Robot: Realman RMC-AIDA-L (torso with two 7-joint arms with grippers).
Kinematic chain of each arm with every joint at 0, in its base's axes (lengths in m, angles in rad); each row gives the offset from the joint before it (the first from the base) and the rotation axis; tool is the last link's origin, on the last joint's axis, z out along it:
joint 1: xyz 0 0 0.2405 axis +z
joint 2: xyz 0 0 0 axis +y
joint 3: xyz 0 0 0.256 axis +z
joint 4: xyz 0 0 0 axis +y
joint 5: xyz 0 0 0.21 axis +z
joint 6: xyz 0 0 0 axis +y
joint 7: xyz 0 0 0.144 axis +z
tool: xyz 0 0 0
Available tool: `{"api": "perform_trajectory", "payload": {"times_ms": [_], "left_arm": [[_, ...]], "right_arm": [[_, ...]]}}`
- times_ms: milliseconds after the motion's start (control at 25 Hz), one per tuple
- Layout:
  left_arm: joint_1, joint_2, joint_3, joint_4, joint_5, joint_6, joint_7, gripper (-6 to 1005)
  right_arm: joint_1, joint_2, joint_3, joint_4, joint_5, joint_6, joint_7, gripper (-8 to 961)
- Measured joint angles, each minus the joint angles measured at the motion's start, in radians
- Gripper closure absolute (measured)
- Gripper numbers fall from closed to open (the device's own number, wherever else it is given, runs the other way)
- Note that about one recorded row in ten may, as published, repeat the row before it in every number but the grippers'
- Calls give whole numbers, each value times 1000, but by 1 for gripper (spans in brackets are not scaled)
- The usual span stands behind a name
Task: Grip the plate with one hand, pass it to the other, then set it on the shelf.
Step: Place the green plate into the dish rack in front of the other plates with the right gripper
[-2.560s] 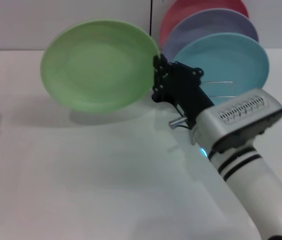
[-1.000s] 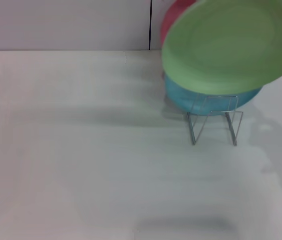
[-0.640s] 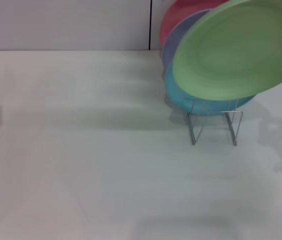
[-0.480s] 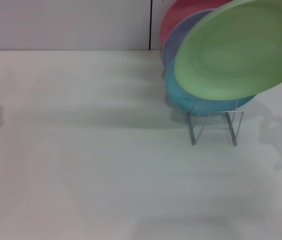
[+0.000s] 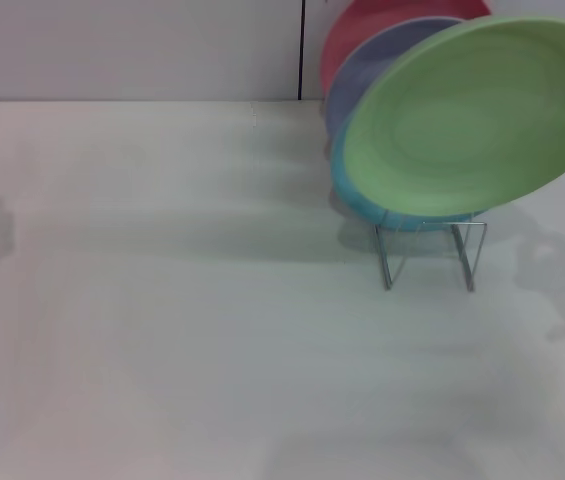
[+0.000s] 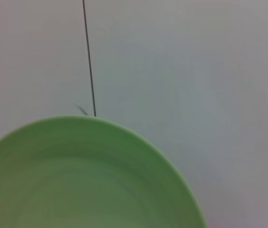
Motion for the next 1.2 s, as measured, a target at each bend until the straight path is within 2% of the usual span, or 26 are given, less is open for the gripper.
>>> {"api": "perform_trajectory", "payload": {"times_ms": [320,720,1200], "left_arm": [[6,-1,5,-2,1,0,-1,392],[13,0,4,-2,1,3,-6,382],[10,1,6,-2,7,0,-8,369]], "right_arm": [[9,24,-4,-34,-1,-4,-3,936],[11,42,23,-56,-36,-4,-5,936],[12,53,65,-72,-66,-8,-8,936]]}}
